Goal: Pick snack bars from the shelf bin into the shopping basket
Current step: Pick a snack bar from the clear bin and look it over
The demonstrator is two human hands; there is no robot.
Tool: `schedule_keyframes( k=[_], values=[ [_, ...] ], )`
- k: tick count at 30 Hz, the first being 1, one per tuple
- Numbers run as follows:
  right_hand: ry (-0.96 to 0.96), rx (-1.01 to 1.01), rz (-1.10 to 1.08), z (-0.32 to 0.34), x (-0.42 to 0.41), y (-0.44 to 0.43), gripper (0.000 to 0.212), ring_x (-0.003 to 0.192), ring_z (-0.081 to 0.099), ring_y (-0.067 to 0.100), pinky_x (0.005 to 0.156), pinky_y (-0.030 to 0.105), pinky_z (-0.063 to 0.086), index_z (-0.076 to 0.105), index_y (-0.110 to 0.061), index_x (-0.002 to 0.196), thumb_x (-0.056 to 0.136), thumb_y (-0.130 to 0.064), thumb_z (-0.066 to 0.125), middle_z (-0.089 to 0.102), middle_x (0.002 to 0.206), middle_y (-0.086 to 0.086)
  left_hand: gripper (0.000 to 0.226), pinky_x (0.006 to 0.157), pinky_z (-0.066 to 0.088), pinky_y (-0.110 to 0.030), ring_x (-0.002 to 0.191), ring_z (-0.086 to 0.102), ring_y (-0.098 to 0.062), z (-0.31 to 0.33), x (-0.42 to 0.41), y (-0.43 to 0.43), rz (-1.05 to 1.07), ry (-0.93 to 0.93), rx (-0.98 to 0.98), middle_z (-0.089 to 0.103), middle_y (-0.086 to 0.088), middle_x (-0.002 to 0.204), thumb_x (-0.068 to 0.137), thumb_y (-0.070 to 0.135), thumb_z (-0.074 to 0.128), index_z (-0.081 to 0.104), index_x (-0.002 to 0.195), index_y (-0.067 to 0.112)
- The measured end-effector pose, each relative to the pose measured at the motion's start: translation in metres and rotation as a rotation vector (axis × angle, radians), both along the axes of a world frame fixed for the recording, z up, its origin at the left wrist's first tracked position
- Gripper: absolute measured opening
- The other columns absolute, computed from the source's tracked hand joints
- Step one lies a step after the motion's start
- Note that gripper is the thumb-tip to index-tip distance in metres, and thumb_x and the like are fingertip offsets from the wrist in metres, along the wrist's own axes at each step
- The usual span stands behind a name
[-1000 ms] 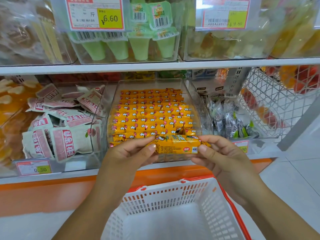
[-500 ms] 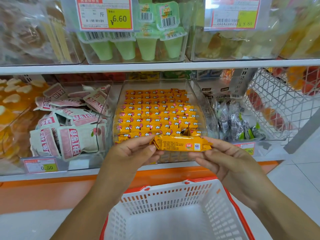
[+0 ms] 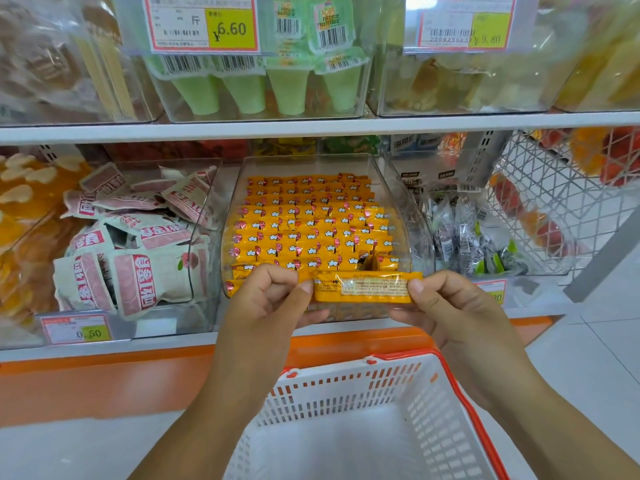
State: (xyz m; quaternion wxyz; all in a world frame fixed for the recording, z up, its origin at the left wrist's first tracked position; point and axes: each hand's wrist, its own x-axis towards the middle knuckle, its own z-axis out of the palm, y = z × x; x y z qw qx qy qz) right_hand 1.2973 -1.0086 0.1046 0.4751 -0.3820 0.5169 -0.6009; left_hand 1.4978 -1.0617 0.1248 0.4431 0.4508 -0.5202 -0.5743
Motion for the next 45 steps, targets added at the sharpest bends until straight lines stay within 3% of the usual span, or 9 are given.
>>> schedule_keyframes(
  k=[7,13,20,26,31,33,37,41,45],
  values=[
    [-0.105,-0.058,-0.057,0.001,0.004,0.000,0.024,0.077,0.073,0.040,0.064,0.027,0.059,0.065,-0.022,0.076,0.059,-0.030,0.080,0.074,0.105,0.010,0.018,0.069,0.061,-0.029,0.080,0.074,-0.017,-0.004,-0.001,-0.002,0.052,0.007,-0.056,0.076,0.006,0.094,0.092,0.010,0.061,0.068,0.098,0.026],
    [-0.061,-0.034,0.007,0.001,0.007,0.000,0.064,0.088,0.073,0.034,0.075,0.029,0.059,0.073,-0.021,0.095,0.047,-0.059,0.090,0.074,0.101,0.014,0.021,0.072,0.060,-0.022,0.081,0.075,-0.012,-0.006,0.003,-0.004,-0.013,-0.035,-0.008,0.077,0.010,0.092,0.085,0.018,0.069,0.071,0.103,0.028],
    [-0.206,-0.023,0.062,-0.001,0.002,-0.002,0.069,0.090,0.073,0.035,0.072,0.027,0.058,0.072,-0.010,0.105,0.048,-0.039,0.096,0.072,0.107,0.022,0.027,0.073,0.060,-0.024,0.085,0.075,-0.022,-0.006,0.009,-0.010,-0.065,0.063,0.089,0.077,-0.004,0.093,0.072,0.018,0.070,0.074,0.098,0.019],
    [-0.284,0.011,0.079,0.004,0.001,-0.002,0.052,0.083,0.074,0.028,0.066,0.023,0.059,0.065,0.001,0.110,0.063,-0.019,0.070,0.073,0.101,0.022,0.022,0.079,0.061,-0.031,0.091,0.074,-0.027,-0.009,0.009,-0.013,-0.100,0.082,0.139,0.077,-0.009,0.097,0.089,0.007,0.060,0.072,0.106,0.013],
    [-0.315,0.038,0.109,0.008,-0.003,-0.001,0.059,0.095,0.073,0.030,0.075,0.025,0.059,0.063,-0.002,0.121,0.063,-0.010,0.070,0.072,0.107,0.022,0.043,0.087,0.058,-0.032,0.099,0.073,-0.021,-0.006,0.017,-0.016,-0.233,0.072,0.122,0.077,-0.001,0.094,0.071,0.014,0.080,0.070,0.112,0.027],
    [-0.285,0.019,0.098,0.009,-0.002,-0.001,0.055,0.092,0.073,0.030,0.074,0.026,0.059,0.067,-0.005,0.116,0.062,-0.009,0.071,0.072,0.104,0.023,0.043,0.083,0.059,-0.031,0.095,0.074,-0.025,-0.006,0.019,-0.015,-0.235,0.095,0.112,0.076,-0.002,0.088,0.068,0.014,0.076,0.071,0.109,0.027],
    [-0.210,-0.009,0.046,0.008,0.002,-0.003,0.011,0.075,0.074,0.026,0.061,0.022,0.058,0.076,-0.023,0.069,0.058,-0.024,0.074,0.072,0.076,0.014,0.023,0.069,0.061,-0.027,0.083,0.075,-0.023,-0.009,0.015,-0.015,-0.130,0.045,0.041,0.076,-0.004,0.083,0.065,0.025,0.072,0.075,0.087,0.023],
    [-0.177,0.010,0.040,0.003,0.002,-0.004,0.032,0.085,0.074,0.030,0.066,0.025,0.059,0.072,-0.022,0.070,0.051,-0.041,0.090,0.071,0.077,0.006,0.008,0.068,0.056,-0.020,0.079,0.075,-0.019,-0.013,0.011,-0.015,-0.075,-0.034,0.008,0.072,0.004,0.072,0.067,0.035,0.070,0.072,0.066,0.027],
    [-0.220,0.050,-0.006,0.003,0.003,-0.005,0.029,0.087,0.074,0.033,0.067,0.027,0.059,0.066,-0.014,0.075,0.060,-0.033,0.082,0.068,0.079,0.011,0.014,0.074,0.057,-0.027,0.073,0.075,-0.018,-0.015,0.003,-0.014,-0.070,-0.118,0.007,0.068,0.009,0.063,0.085,0.026,0.067,0.065,0.077,0.014]
  ],
)
